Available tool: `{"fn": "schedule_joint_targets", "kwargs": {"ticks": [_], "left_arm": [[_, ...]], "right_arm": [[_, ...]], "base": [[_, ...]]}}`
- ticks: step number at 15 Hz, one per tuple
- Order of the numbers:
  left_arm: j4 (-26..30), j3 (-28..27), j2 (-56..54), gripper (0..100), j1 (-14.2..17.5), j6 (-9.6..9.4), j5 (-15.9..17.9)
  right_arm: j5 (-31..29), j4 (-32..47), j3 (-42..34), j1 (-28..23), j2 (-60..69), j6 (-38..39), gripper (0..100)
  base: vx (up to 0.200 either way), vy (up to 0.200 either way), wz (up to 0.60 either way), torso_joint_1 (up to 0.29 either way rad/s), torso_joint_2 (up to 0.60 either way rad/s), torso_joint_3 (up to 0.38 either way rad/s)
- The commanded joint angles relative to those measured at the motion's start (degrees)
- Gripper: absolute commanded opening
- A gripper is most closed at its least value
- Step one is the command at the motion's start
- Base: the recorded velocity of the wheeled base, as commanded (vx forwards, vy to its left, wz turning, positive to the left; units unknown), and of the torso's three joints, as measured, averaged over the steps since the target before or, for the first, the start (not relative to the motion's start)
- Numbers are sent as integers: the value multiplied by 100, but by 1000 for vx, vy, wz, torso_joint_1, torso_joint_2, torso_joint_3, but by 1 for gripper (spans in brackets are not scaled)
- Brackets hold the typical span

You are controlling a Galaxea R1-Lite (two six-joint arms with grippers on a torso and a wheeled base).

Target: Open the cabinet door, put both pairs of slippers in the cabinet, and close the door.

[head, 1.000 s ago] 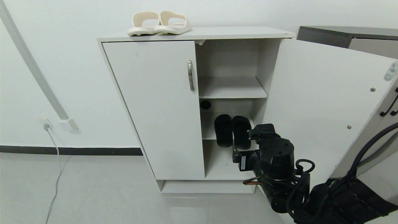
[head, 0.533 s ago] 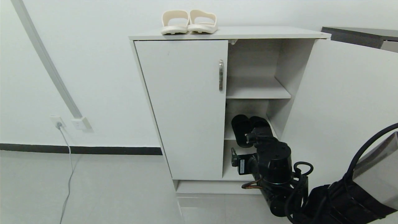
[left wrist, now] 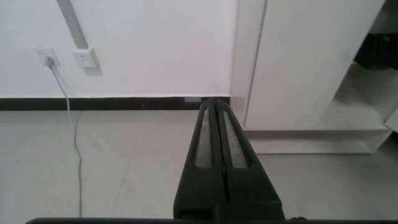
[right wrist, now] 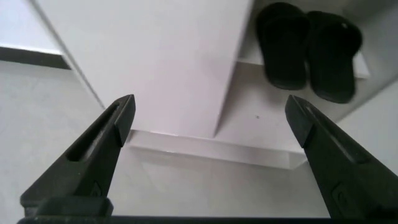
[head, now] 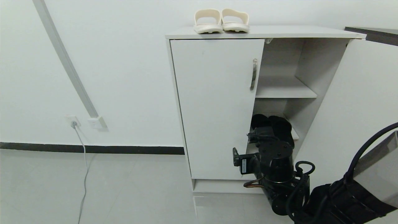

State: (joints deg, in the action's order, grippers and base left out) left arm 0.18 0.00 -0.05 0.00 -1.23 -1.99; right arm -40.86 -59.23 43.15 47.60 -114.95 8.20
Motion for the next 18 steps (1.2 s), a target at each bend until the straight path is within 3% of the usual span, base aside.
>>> {"fn": "schedule_joint_targets", "kwargs": {"ticks": [1,7,14,18], "left_arm": [[-1,0,5,0,0,0,-3],[-1,0,5,0,0,9,-3],[-1,0,5,0,0,0,5],[-1,0,5,0,0,0,-3]], "right_arm": [[-1,-9,0,3,-19,-56,100],[-1,-616,-123,-23,95,-548,100],[26,-668,-167,-23,-28,-583,100],[17,-668,-176,-23,34,-583,100]], "base": [[0,0,0,0,0,0],[0,0,0,0,0,0],[0,0,0,0,0,0],[0,0,0,7,-154,-249]]}}
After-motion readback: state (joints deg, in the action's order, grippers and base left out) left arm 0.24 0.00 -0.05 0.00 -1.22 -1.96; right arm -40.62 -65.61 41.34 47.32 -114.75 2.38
